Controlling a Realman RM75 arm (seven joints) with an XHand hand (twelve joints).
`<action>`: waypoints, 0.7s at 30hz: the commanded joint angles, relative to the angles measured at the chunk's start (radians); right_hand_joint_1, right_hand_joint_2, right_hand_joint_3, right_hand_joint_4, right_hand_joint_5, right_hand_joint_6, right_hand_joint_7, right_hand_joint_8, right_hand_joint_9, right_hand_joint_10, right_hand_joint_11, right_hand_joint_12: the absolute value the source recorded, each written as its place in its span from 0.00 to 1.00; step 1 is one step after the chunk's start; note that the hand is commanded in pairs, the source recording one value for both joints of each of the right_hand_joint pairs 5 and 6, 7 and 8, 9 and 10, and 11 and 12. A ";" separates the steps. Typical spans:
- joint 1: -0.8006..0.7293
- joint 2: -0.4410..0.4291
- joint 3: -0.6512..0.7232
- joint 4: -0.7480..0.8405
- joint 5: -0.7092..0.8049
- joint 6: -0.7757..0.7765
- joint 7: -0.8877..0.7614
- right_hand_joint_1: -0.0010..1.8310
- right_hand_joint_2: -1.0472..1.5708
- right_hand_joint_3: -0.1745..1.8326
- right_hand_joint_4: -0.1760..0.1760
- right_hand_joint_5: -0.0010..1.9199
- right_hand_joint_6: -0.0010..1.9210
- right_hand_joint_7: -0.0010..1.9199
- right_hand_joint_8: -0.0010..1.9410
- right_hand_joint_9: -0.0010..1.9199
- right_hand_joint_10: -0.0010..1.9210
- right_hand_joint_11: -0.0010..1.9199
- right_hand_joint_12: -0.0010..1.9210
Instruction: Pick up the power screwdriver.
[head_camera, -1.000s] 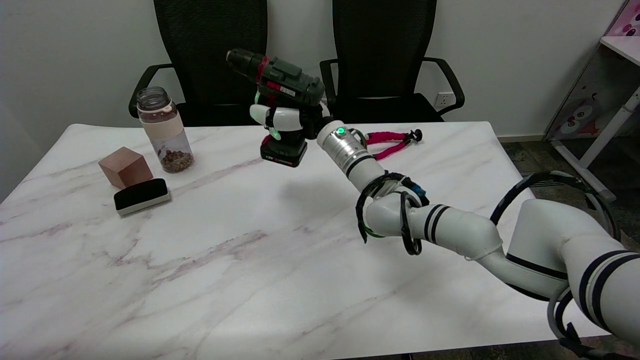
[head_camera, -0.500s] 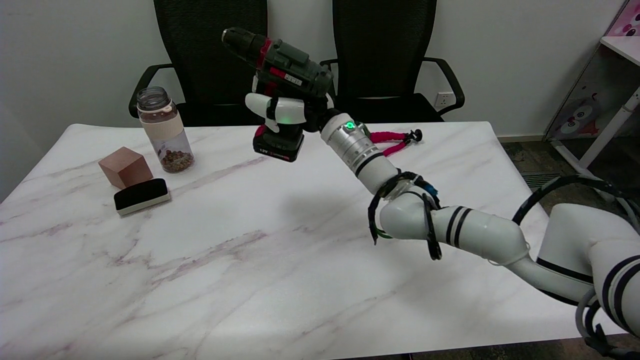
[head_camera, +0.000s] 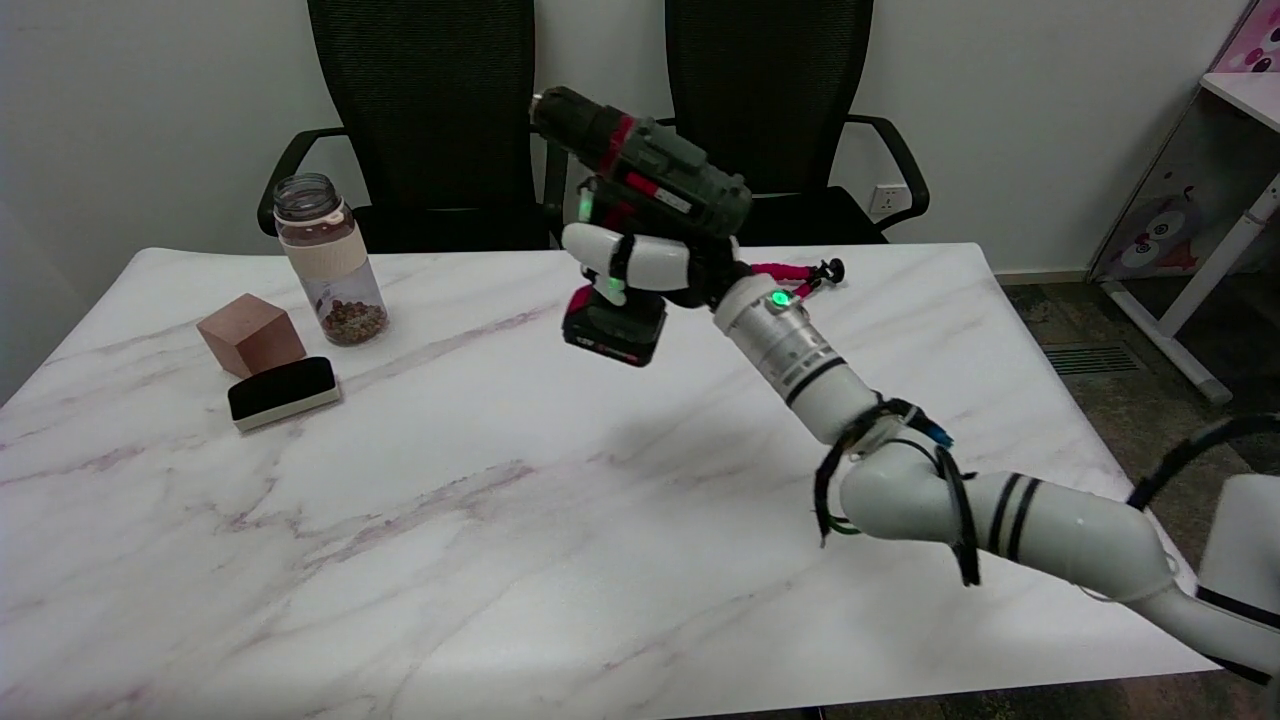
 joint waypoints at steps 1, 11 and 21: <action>-0.297 0.272 0.131 -0.231 -0.001 0.136 0.052 0.58 0.93 0.43 1.00 1.00 1.00 1.00 0.99 1.00 1.00 1.00 1.00; -0.355 0.324 0.130 -0.180 -0.017 0.244 0.106 0.56 0.95 0.42 1.00 1.00 1.00 1.00 0.99 1.00 1.00 1.00 1.00; -0.377 0.324 0.117 -0.129 -0.091 0.316 0.159 0.57 0.95 0.41 1.00 1.00 1.00 1.00 0.99 1.00 1.00 1.00 1.00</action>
